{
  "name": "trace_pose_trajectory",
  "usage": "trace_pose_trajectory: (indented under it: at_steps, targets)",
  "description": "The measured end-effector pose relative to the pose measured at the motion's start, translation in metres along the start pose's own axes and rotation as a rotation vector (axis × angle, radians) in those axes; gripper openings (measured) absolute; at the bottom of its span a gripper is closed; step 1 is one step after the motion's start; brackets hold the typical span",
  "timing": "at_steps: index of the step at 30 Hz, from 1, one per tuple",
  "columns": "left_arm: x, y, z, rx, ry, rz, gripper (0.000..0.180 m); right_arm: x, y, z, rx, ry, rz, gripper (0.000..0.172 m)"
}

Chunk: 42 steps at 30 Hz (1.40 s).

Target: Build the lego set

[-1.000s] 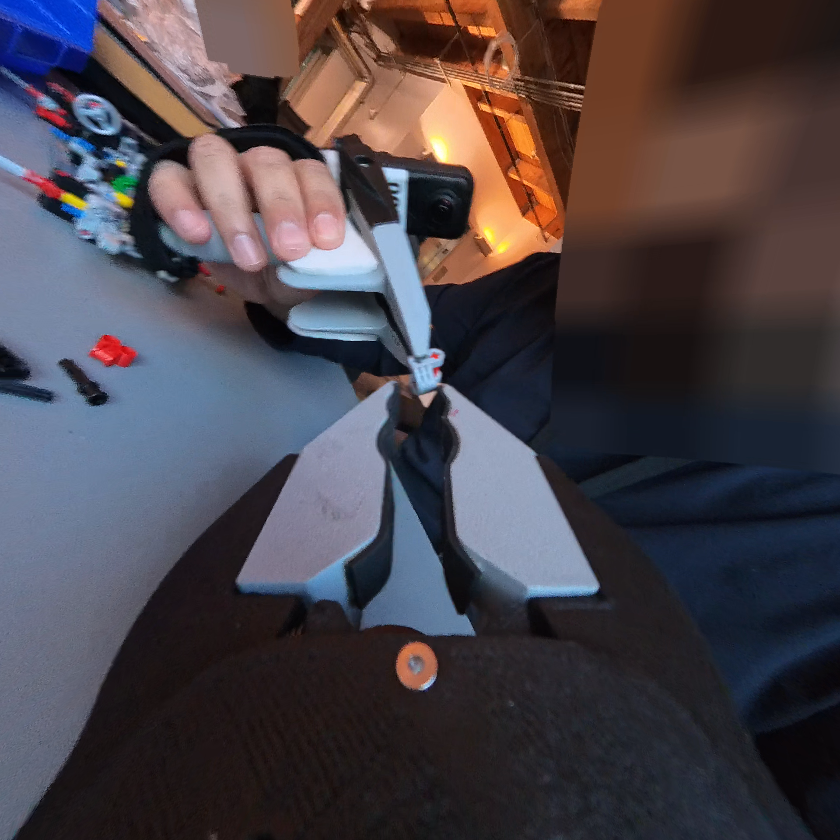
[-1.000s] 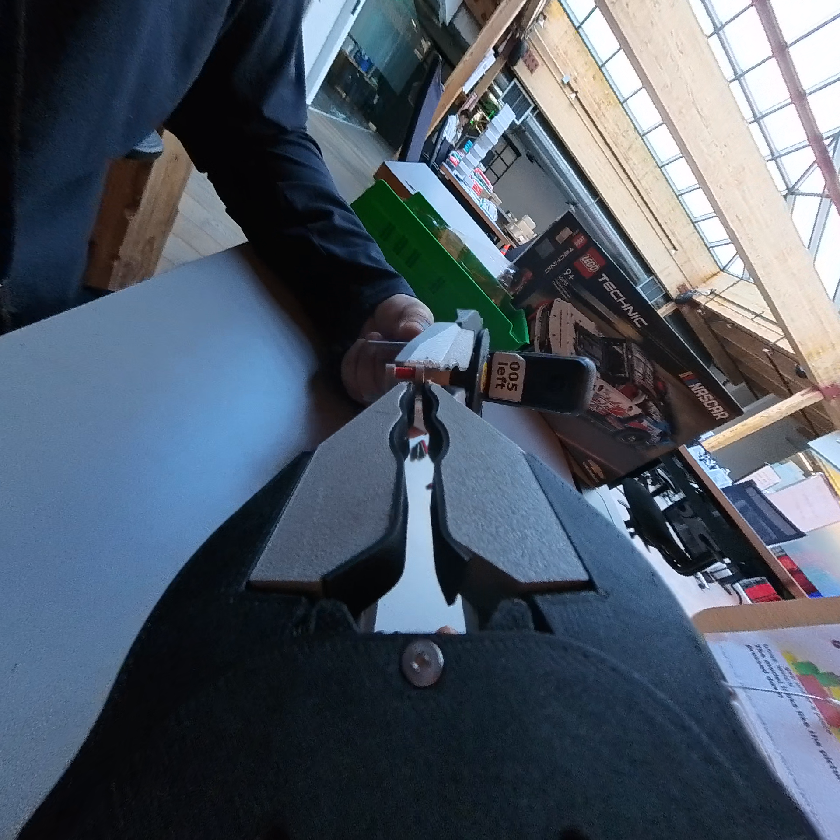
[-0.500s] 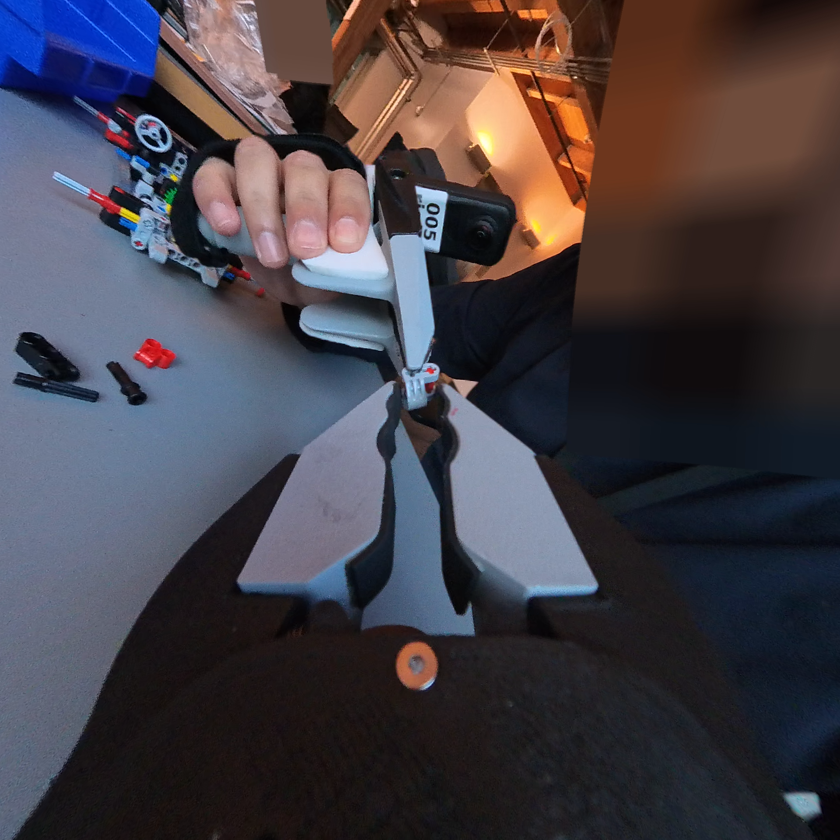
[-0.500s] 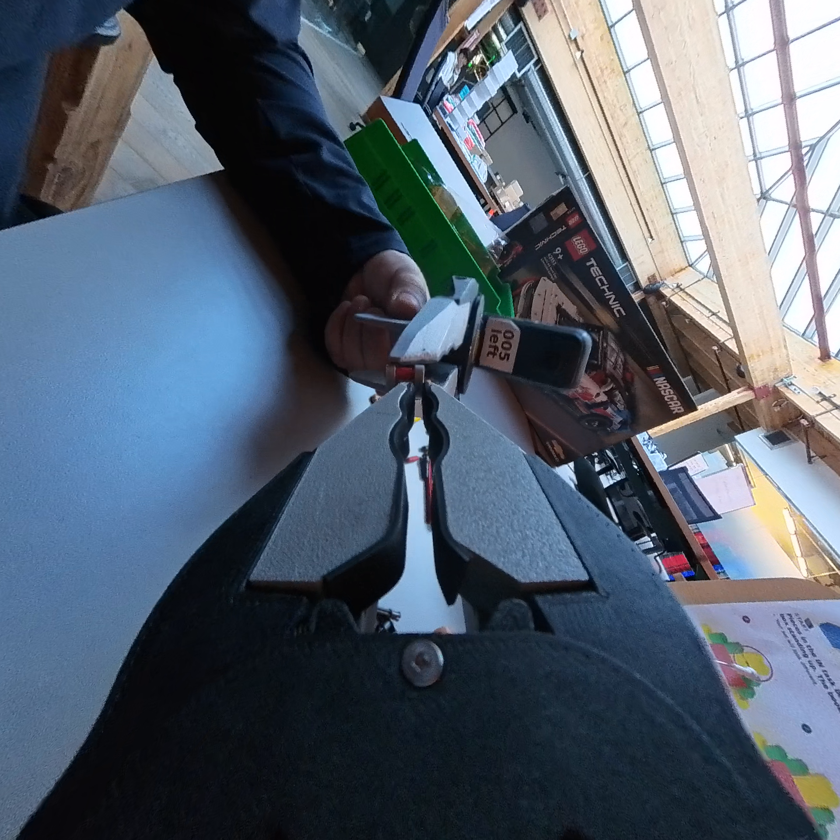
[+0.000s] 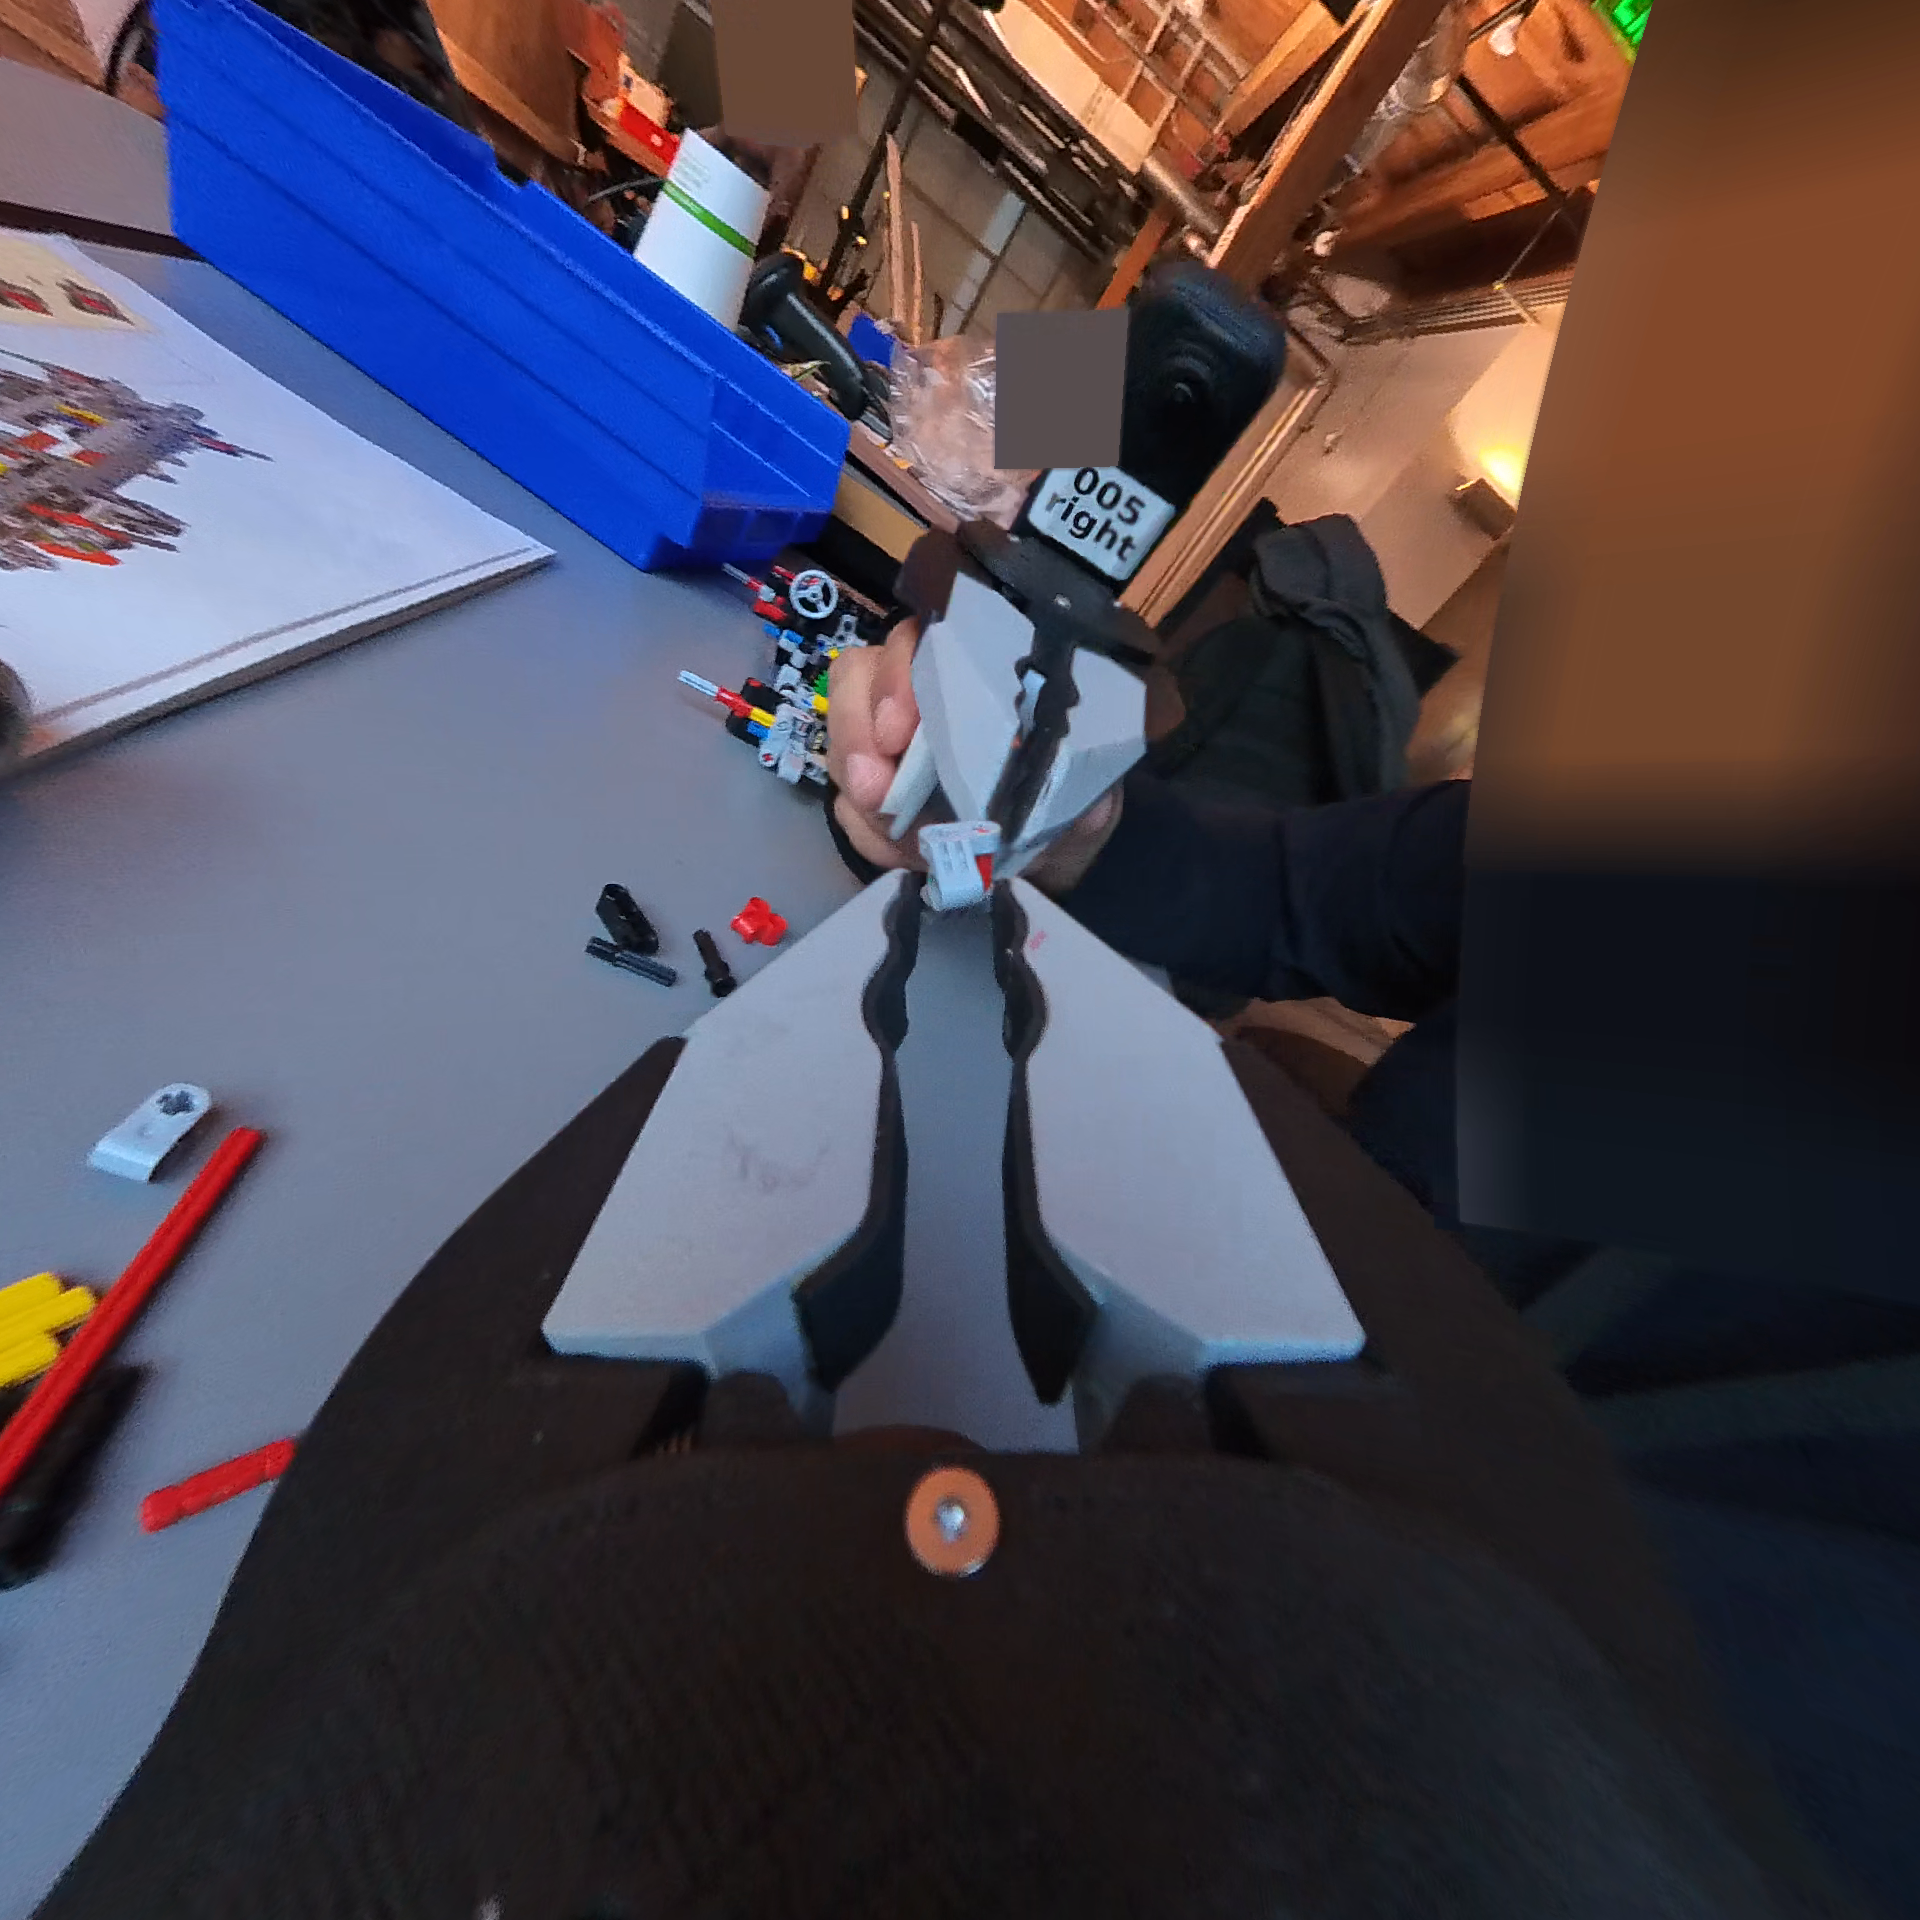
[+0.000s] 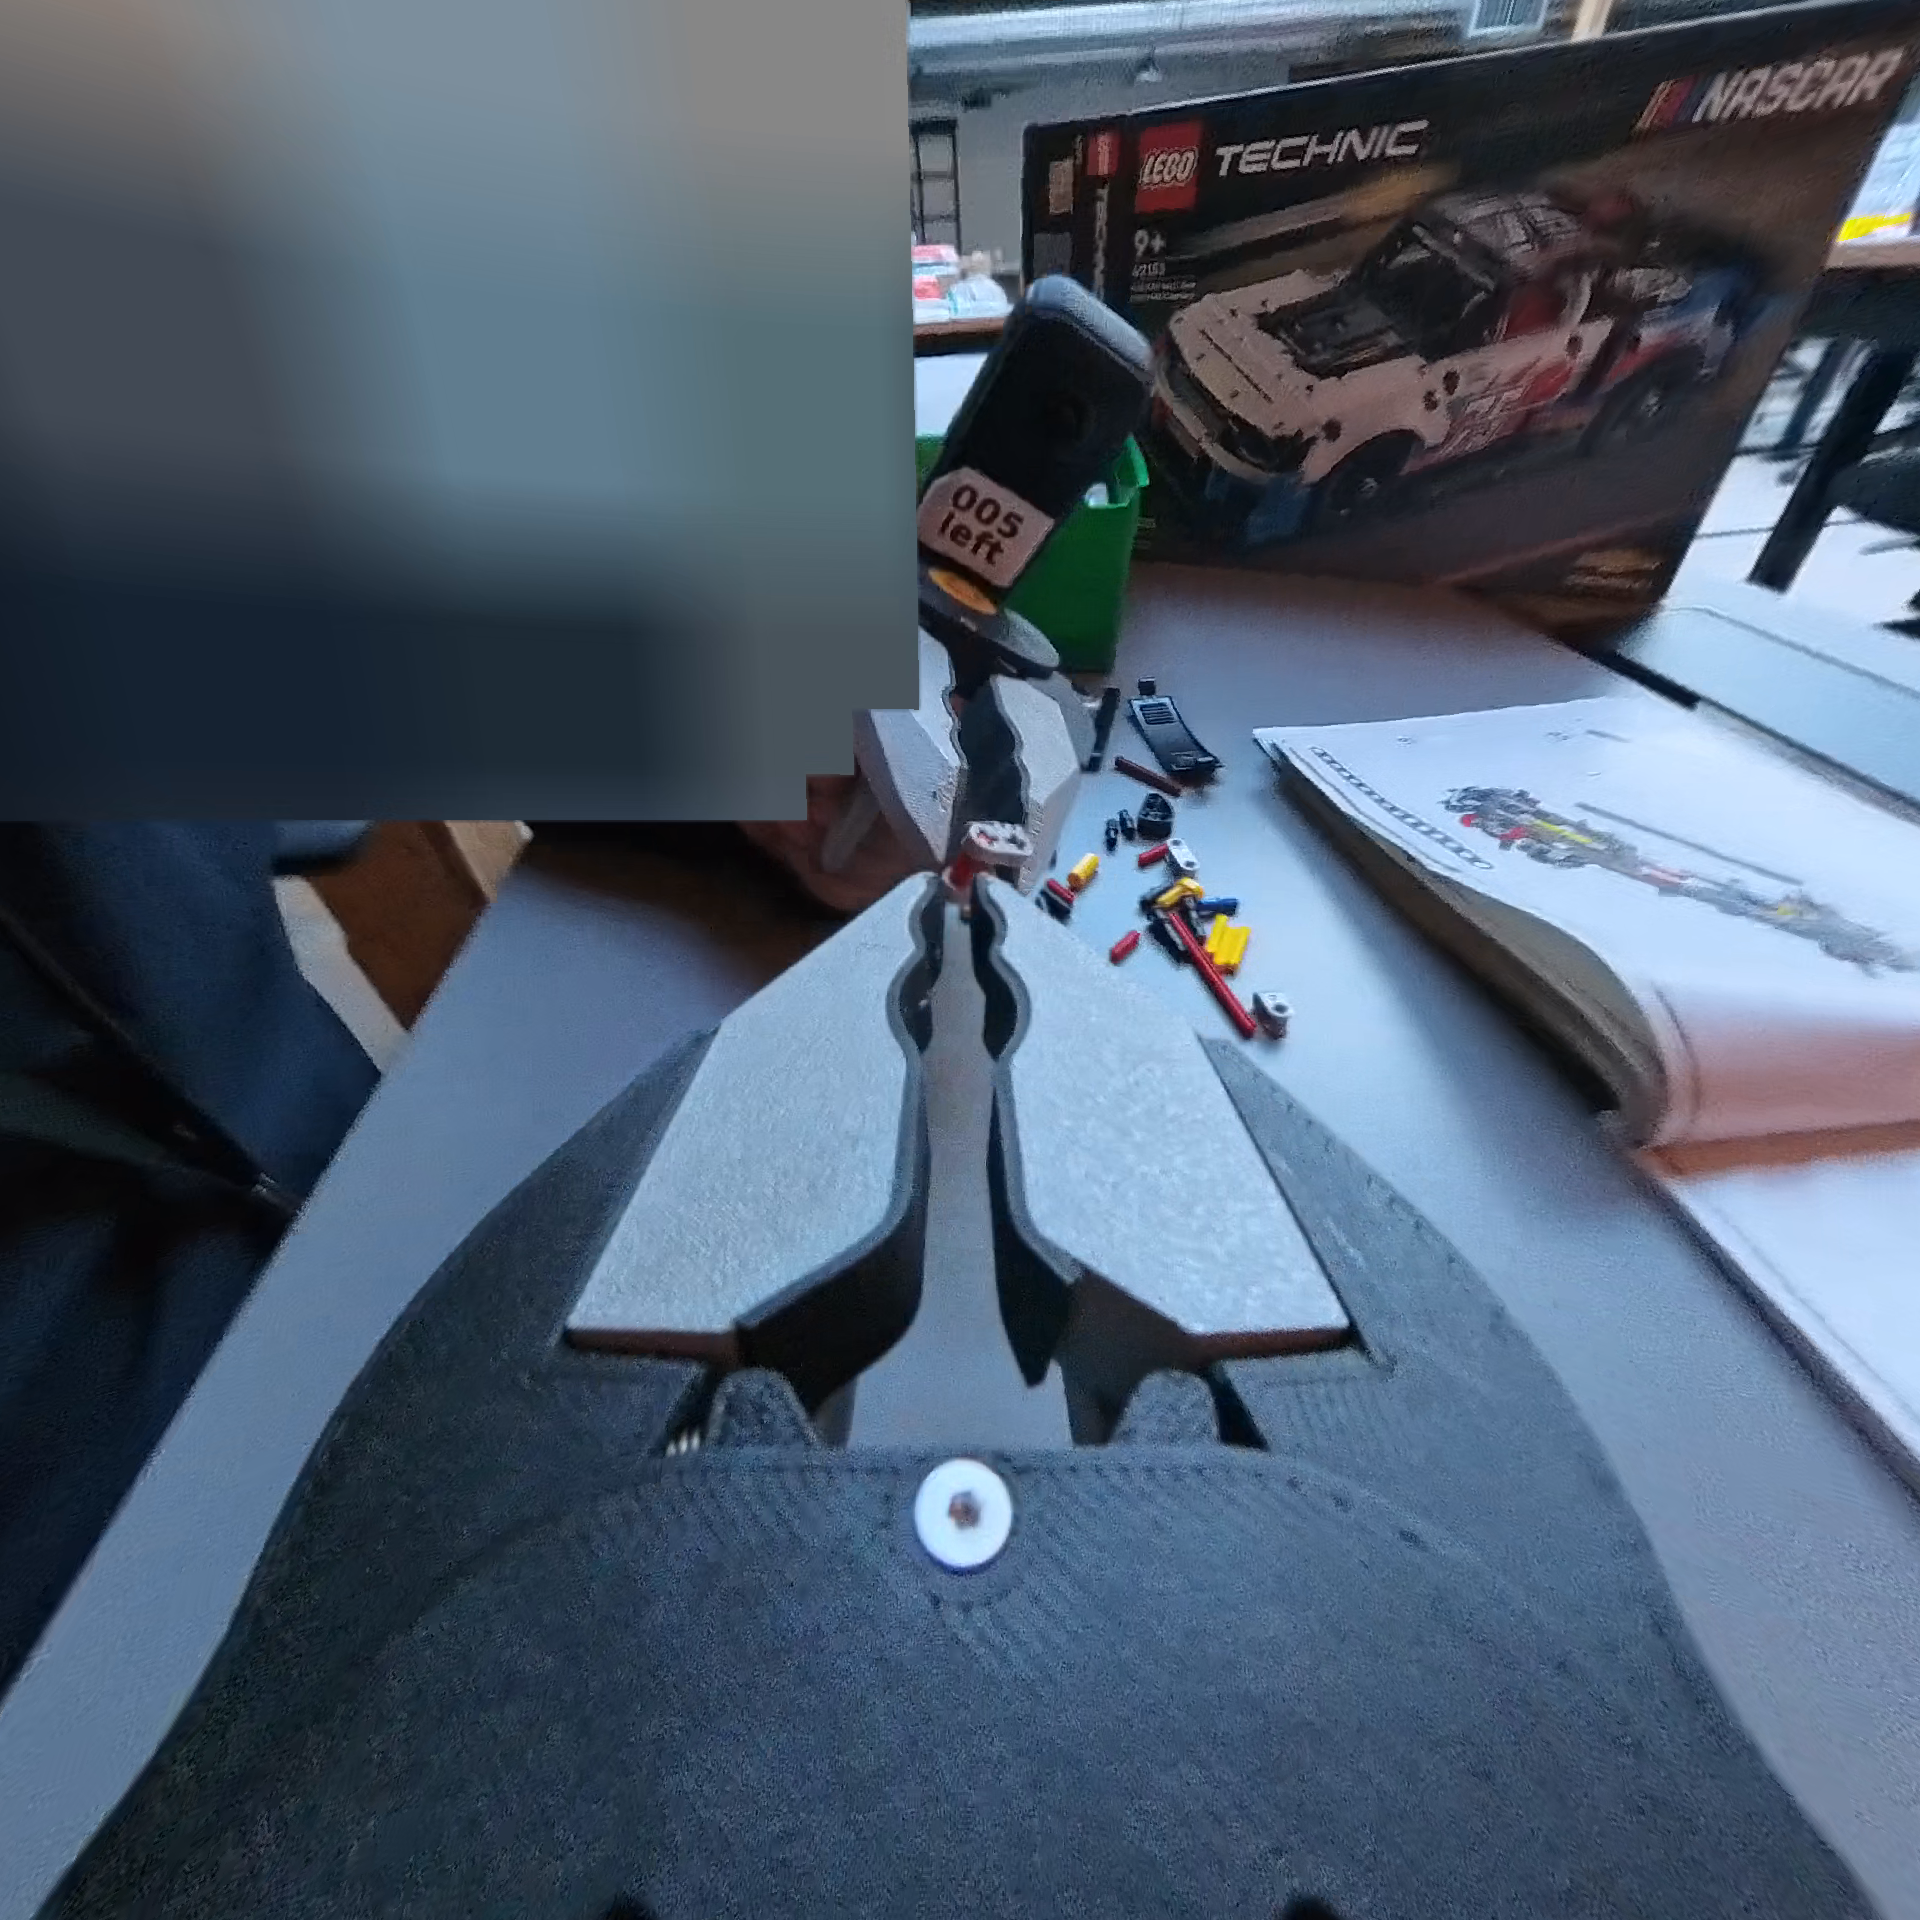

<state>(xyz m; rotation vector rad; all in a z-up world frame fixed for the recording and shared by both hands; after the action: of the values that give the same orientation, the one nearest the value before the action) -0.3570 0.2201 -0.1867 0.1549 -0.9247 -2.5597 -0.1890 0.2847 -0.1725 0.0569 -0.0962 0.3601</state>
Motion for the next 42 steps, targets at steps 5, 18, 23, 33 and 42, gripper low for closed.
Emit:
trace_pose_trajectory:
  at_steps: [5, 18, 23, 33, 42]
  targets:
    - [-0.002, 0.002, -0.001, -0.105, 0.012, 0.073, 0.012, 0.004, 0.012, -0.008, -0.182, 0.05, 0.007, 0.0]
    - [-0.012, 0.012, -0.003, -0.305, 0.023, 0.177, 0.012, -0.005, 0.01, -0.011, -0.329, 0.088, 0.082, 0.001]
    - [-0.011, 0.01, -0.005, -0.271, -0.028, 0.167, 0.015, -0.006, 0.008, -0.011, -0.249, 0.031, 0.047, 0.0]
    - [-0.009, 0.011, -0.005, -0.283, -0.041, 0.139, 0.01, -0.005, 0.002, -0.008, -0.099, -0.044, 0.028, 0.0]
    - [-0.016, 0.017, -0.016, -0.473, -0.175, 0.33, 0.005, -0.009, -0.001, -0.012, 0.012, -0.244, 0.072, 0.0]
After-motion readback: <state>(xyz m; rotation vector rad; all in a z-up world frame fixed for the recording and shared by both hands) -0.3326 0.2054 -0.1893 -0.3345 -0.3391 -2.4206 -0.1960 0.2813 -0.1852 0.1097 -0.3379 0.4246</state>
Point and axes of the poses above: each gripper's, where its closed fingertips meet, x back along the fingers, z out of its top, y = z × x across the jaws, the point moved 9 cm from there along x, back along the fingers, and after that the axes turned 6 degrees about x, right-handed, at the moved point
